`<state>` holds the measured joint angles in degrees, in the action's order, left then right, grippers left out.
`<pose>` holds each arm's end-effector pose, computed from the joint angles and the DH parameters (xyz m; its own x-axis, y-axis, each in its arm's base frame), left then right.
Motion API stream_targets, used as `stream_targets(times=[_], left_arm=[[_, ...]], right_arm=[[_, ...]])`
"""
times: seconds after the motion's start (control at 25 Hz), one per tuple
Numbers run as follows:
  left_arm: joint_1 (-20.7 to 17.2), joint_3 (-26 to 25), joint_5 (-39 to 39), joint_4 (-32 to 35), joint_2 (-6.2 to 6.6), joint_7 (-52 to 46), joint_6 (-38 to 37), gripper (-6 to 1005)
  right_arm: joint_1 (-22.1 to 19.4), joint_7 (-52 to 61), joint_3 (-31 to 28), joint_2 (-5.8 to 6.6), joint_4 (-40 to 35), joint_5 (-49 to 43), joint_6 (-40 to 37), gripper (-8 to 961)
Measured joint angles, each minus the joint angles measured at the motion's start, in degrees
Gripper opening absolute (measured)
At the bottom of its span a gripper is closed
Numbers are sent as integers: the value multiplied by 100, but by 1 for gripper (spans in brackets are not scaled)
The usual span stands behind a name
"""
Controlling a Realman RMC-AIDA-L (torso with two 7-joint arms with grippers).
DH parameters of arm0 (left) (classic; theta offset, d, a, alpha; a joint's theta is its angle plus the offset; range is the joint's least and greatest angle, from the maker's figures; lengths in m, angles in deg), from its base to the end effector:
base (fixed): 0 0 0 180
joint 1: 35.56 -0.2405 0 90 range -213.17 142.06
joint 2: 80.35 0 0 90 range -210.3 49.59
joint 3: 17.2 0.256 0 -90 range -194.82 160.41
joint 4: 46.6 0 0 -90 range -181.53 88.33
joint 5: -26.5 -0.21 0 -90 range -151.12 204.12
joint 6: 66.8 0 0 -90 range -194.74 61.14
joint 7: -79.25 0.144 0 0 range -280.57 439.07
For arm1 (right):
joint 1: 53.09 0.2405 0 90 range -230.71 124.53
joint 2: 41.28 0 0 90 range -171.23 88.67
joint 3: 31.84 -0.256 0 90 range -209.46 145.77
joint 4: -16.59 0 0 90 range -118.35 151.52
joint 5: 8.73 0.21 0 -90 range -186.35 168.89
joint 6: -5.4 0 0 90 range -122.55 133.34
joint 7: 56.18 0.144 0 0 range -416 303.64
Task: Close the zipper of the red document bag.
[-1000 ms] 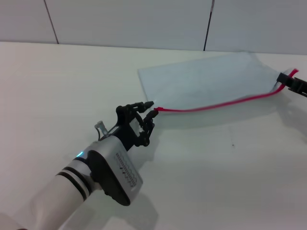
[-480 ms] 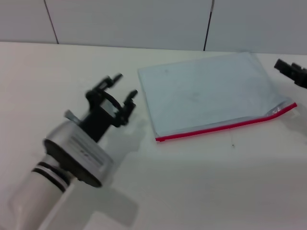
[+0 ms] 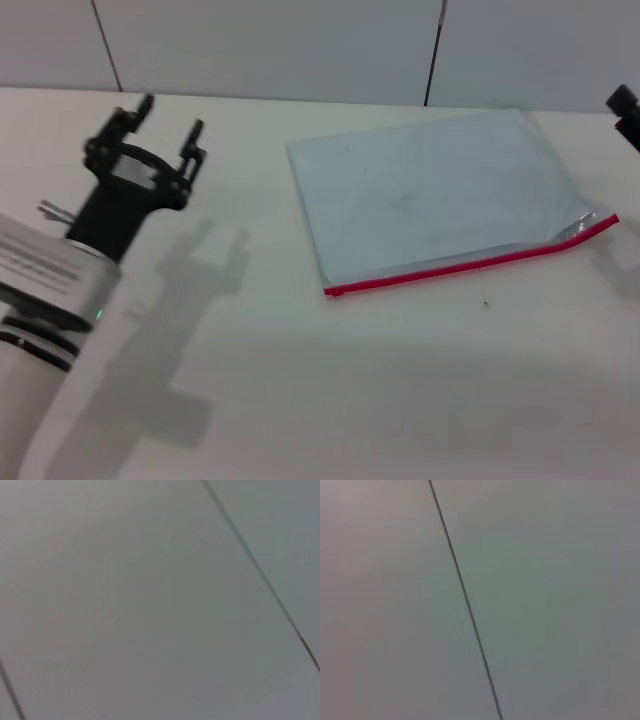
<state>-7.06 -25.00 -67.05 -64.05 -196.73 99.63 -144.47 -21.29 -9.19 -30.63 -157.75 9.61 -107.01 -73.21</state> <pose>-0.2850 0.3255 -0.0285 0.8787 -0.2655 0.3968 0.3559 -0.1895 -0.9151 0.3052 0.3538 0.0250 0.4706 -0.0043 -0.8823 -0.7868 -0.4546 -0.4175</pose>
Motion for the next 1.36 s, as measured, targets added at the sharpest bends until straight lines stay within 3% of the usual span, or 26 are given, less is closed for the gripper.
stream_targets(times=[0.12, 0.16, 0.2, 0.36, 0.56, 0.92, 1.36], left_arm=[[-11, -2, 20, 387, 14, -1370, -248, 556], [-11, 9, 15, 729, 18, -2322, -363, 556], [-11, 9, 15, 729, 18, -2322, -363, 556], [-19, 25, 4, 1094, 19, -3152, -415, 556], [-19, 60, -15, 1087, 16, -2987, -418, 556], [-8, 68, -36, 653, -22, -1575, -411, 556], [14, 68, -29, 625, -30, -1510, -386, 556]], right_arm=[[-157, -1206, -5, -10, 574, 560, -332, 735], [-201, -1697, -7, -9, 800, 760, -464, 735], [-254, -2530, -7, -10, 1202, 1058, -669, 735], [-264, -3092, -8, -12, 1492, 1255, -765, 734], [-238, -3114, 1, -14, 1539, 1284, -762, 734], [-229, -3097, 2, -16, 1546, 1289, -735, 733], [-203, -3093, 27, -14, 1550, 1264, -732, 732]])
